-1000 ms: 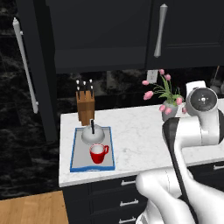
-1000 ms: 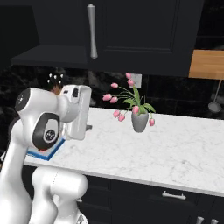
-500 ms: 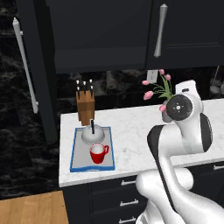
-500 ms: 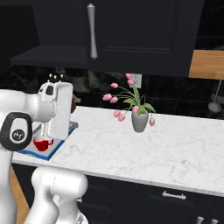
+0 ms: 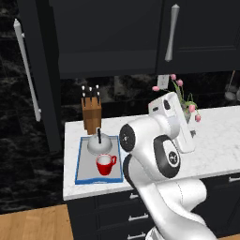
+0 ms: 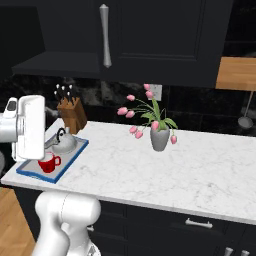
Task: Pick the kettle from the counter and place it on the tray. Then pick the mug from the cabinet and place it on the tray. Then close the cabinet doors.
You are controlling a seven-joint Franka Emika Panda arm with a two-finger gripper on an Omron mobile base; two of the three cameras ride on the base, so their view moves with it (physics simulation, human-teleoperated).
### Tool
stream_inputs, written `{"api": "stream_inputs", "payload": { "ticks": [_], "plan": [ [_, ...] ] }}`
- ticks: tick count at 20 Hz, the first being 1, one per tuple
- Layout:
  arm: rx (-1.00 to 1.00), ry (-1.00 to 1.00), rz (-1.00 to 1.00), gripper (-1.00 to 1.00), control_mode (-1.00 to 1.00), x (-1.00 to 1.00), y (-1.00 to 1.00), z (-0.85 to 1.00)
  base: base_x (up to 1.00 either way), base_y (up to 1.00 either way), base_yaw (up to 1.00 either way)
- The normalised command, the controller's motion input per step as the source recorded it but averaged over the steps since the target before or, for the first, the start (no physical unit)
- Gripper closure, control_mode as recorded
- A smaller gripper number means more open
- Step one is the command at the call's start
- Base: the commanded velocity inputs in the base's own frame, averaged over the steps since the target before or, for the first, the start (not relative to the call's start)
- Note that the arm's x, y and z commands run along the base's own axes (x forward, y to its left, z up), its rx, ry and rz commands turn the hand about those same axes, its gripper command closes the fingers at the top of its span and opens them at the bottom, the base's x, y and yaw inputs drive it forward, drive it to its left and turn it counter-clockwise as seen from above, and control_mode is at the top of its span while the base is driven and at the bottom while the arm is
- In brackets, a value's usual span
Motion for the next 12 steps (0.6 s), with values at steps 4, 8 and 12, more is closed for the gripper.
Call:
{"api": "stream_inputs", "payload": {
  "ticks": [4,8,12],
  "plan": [
    [-0.46,-0.02,-0.16,-1.0,-1.0,-0.17,0.59,-0.04,0.0,0.0,0.0],
    [-0.37,0.0,-0.24,-1.0,-1.0,-0.26,0.62,-0.04,0.0,0.0,0.0],
    [-0.21,0.05,-0.23,-1.0,-1.0,-0.16,0.66,0.0,0.0,0.0,0.0]
  ]
}}
